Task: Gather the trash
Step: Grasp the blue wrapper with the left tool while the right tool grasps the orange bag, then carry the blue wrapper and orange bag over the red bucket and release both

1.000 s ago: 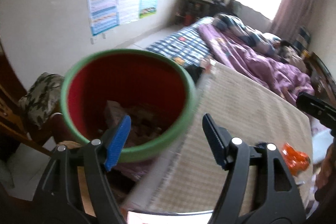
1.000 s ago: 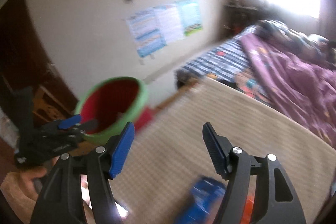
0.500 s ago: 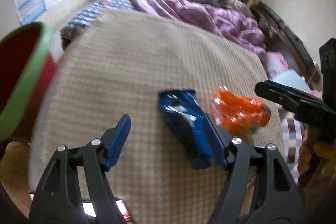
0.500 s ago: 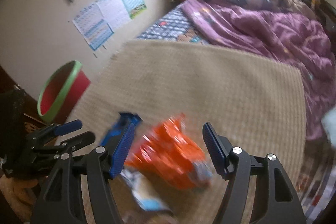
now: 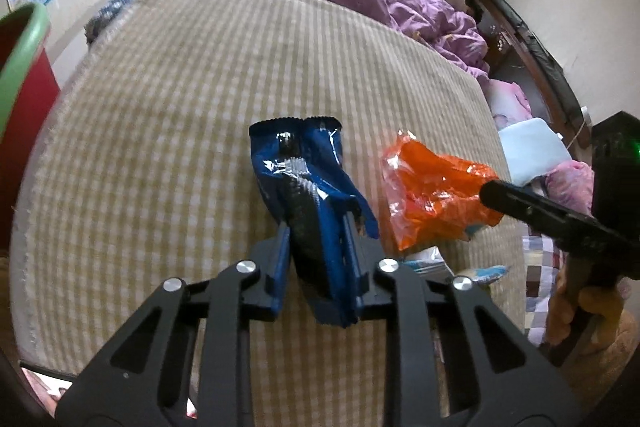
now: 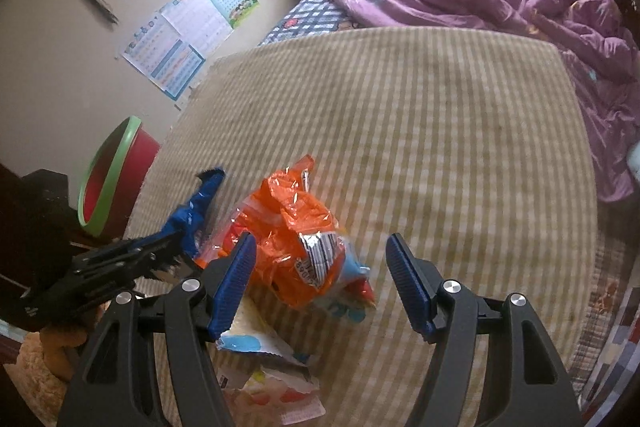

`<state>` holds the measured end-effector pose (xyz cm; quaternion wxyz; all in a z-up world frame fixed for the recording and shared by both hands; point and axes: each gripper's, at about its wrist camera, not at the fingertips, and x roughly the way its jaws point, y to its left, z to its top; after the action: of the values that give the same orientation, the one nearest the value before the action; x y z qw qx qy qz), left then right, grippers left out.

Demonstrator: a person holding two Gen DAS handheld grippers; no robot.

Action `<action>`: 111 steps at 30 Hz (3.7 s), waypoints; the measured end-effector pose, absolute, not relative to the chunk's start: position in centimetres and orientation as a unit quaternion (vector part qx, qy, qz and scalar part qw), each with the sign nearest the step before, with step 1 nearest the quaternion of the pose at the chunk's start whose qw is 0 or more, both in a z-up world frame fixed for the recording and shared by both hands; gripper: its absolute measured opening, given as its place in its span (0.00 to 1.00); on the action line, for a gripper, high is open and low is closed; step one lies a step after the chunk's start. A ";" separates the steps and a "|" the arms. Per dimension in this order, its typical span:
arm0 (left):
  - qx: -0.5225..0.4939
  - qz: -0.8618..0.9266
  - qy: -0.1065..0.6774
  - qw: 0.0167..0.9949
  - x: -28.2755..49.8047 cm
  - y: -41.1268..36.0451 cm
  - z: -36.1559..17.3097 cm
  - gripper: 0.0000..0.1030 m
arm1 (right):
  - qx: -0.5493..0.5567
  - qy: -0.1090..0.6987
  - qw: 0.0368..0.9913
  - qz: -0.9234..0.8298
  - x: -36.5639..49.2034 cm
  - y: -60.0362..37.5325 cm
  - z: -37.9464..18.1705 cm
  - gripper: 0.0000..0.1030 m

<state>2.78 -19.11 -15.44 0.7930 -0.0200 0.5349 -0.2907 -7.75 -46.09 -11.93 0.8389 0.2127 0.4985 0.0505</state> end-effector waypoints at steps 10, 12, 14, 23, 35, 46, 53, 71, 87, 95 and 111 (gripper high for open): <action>-0.002 -0.249 0.522 0.816 3.3 -17.4 -15.2 0.23 | 0.220 0.502 0.834 0.061 -7.0 -45.2 -12.7 0.64; -0.005 -0.249 0.518 0.818 3.3 -17.2 -15.1 0.25 | 0.218 0.502 0.834 0.064 -6.9 -45.0 -12.8 0.63; 0.002 -0.250 0.508 0.825 3.0 -17.2 -14.8 0.32 | 0.217 0.503 0.834 0.064 -6.8 -44.9 -12.8 0.63; 0.052 -0.252 0.445 0.858 1.7 -18.4 -12.8 0.73 | 0.224 0.505 0.832 0.056 -7.0 -45.4 -13.1 0.63; 0.028 -0.274 0.492 0.826 2.4 -18.8 -14.5 0.48 | 0.222 0.509 0.829 0.061 -6.8 -44.7 -13.5 0.63; 0.012 -0.248 0.469 0.848 2.7 -16.0 -12.7 0.07 | 0.194 0.485 0.850 0.066 -6.0 -43.0 -11.5 0.50; -0.013 -0.176 0.423 0.889 3.6 -10.7 -9.2 0.07 | 0.196 0.449 0.868 0.087 -4.1 -41.4 -8.7 0.50; -0.060 -0.167 0.424 0.888 4.0 -7.4 -7.9 0.49 | 0.188 0.399 0.893 0.088 -1.0 -38.4 -5.6 0.50; -0.002 -0.243 0.534 0.810 6.0 -16.5 -16.0 0.23 | 0.222 0.413 0.882 0.038 -3.1 -42.8 -7.6 0.51; -0.042 -0.175 0.446 0.877 5.3 -9.5 -9.5 0.22 | 0.208 0.406 0.886 0.085 -2.0 -39.5 -6.6 0.51; -0.064 -0.021 0.379 0.923 4.2 0.9 -5.8 0.23 | 0.167 0.385 0.889 0.184 1.2 -30.9 -3.2 0.51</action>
<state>4.16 0.86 -5.77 0.9228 -0.0639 0.3794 -0.0209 1.20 -30.85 -3.25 0.8890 0.1667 0.3845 0.1844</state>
